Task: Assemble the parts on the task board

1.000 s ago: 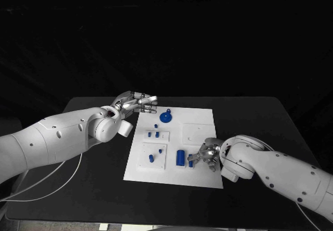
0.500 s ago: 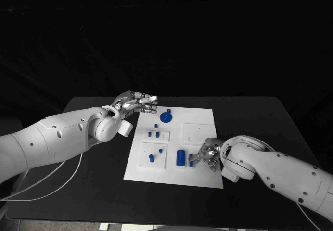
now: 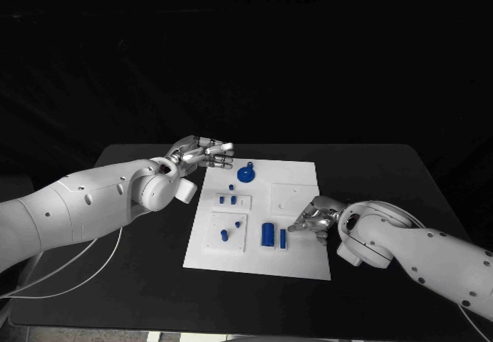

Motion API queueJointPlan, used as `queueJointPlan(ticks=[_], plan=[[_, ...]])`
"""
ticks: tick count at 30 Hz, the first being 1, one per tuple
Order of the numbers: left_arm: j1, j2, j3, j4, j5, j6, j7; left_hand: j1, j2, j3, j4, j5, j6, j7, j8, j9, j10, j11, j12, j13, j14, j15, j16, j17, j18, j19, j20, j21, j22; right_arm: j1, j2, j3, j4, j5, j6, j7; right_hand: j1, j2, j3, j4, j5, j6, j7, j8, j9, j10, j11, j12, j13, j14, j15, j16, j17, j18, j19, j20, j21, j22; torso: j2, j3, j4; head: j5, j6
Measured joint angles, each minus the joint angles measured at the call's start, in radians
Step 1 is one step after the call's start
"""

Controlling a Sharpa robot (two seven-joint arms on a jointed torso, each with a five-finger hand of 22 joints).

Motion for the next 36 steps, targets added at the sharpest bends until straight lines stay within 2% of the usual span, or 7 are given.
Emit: queueJointPlan(ticks=[4, 8, 10, 12, 17, 21, 36], plan=[[0.000, -0.001, 0.000, 0.000, 0.000, 0.000, 0.000, 0.000, 0.000, 0.000, 0.000, 0.000, 0.000, 0.000, 0.000, 0.000, 0.000, 0.000, 0.000, 0.000, 0.000, 0.000, 0.000, 0.000, 0.000, 0.000, 0.000, 0.000, 0.000, -0.002, -0.010, 0.000, 0.004, -0.045, -0.049, 0.081, 0.034, 0.002, 0.063, -0.062, 0.039, 0.000, 0.000, 0.000, -0.018, 0.001, 0.001, 0.002, 0.000, 0.002, 0.002, 0.000, 0.001, 0.000, 0.004, 0.004, 0.005, 0.008, 0.000, 0.0000, -0.0007, 0.001, 0.002], [0.000, -0.001, 0.000, 0.001, 0.000, 0.000, 0.000, 0.000, 0.000, 0.000, 0.000, 0.000, 0.000, 0.000, 0.000, 0.000, 0.000, 0.000, 0.000, 0.000, 0.000, 0.000, 0.000, 0.000, 0.000, 0.000, 0.000, 0.000, 0.000, -0.007, -0.010, 0.000, 0.006, -0.089, -0.087, 0.152, 0.048, 0.017, 0.109, -0.102, 0.038, 0.007, 0.007, 0.000, -0.026, 0.001, 0.008, 0.004, 0.000, 0.000, 0.007, 0.000, -0.002, 0.000, 0.000, 0.007, 0.005, 0.013, 0.000, 0.0002, -0.0002, 0.001, 0.003], [0.000, -0.001, 0.000, 0.001, 0.000, 0.000, 0.000, 0.000, 0.000, 0.000, 0.000, 0.000, 0.000, 0.000, 0.000, 0.000, 0.000, 0.000, 0.000, 0.000, 0.000, 0.000, 0.000, 0.000, 0.000, 0.000, 0.000, 0.000, 0.000, -0.008, -0.009, 0.000, 0.006, -0.116, -0.100, 0.182, 0.048, 0.017, 0.131, -0.119, 0.015, 0.013, 0.013, 0.000, -0.028, 0.001, 0.008, 0.006, -0.002, 0.000, 0.007, 0.000, -0.005, 0.000, 0.000, 0.008, 0.005, 0.016, 0.000, 0.0003, 0.0006, 0.000, 0.004], [0.000, 0.000, 0.000, 0.001, 0.000, 0.000, 0.000, 0.000, 0.000, 0.000, 0.000, 0.000, 0.000, 0.000, 0.000, 0.000, 0.000, 0.000, 0.000, 0.000, 0.000, 0.000, 0.000, 0.000, 0.000, 0.000, 0.000, 0.000, 0.000, -0.008, -0.006, -0.002, 0.005, -0.139, -0.108, 0.203, 0.048, 0.017, 0.140, -0.123, 0.005, 0.018, 0.011, 0.000, -0.028, 0.001, 0.008, 0.006, -0.004, 0.000, 0.007, 0.000, -0.006, 0.000, 0.004, 0.011, 0.005, 0.017, 0.000, 0.0002, 0.0012, -0.001, 0.004], [0.000, 0.000, 0.000, 0.001, 0.000, 0.000, 0.001, 0.000, 0.000, 0.000, 0.000, 0.000, 0.000, 0.000, 0.000, 0.000, 0.000, 0.000, 0.000, 0.000, 0.000, 0.000, 0.000, 0.000, 0.000, 0.000, 0.000, 0.000, 0.000, -0.010, 0.004, -0.018, -0.002, -0.202, -0.117, 0.239, 0.053, 0.021, 0.158, -0.135, 0.000, 0.020, 0.012, 0.000, -0.029, 0.001, 0.008, 0.006, -0.007, 0.000, 0.007, 0.000, -0.008, 0.000, 0.004, 0.011, 0.005, 0.022, 0.000, 0.0002, 0.0019, -0.001, 0.002], [0.000, -0.001, 0.000, 0.001, 0.000, 0.000, 0.001, 0.000, 0.000, 0.000, 0.000, 0.000, 0.000, 0.000, 0.000, 0.000, 0.000, 0.000, 0.000, 0.000, 0.000, 0.000, 0.000, 0.000, 0.000, 0.000, 0.000, 0.000, 0.000, -0.012, 0.013, -0.031, -0.011, -0.236, -0.116, 0.253, 0.053, 0.021, 0.180, -0.144, 0.024, 0.027, 0.013, 0.000, -0.029, 0.001, 0.008, 0.006, -0.008, 0.000, 0.007, 0.000, -0.008, 0.000, 0.004, 0.011, 0.005, 0.026, 0.001, 0.0002, 0.0026, -0.001, -0.001], [-0.001, -0.001, 0.000, 0.001, 0.000, 0.000, 0.001, 0.000, 0.000, 0.000, 0.000, 0.000, 0.000, 0.000, 0.000, 0.000, 0.000, 0.000, 0.000, 0.000, 0.000, 0.000, 0.000, 0.000, 0.000, 0.000, 0.000, 0.000, 0.000, -0.016, 0.036, -0.056, -0.042, -0.294, -0.100, 0.261, 0.053, 0.021, 0.177, -0.141, 0.024, 0.040, 0.007, 0.000, -0.029, 0.001, 0.008, 0.010, -0.008, 0.000, 0.007, 0.005, -0.006, 0.000, 0.004, 0.011, 0.005, 0.028, 0.001, -0.0009, 0.0023, 0.005, -0.008]])
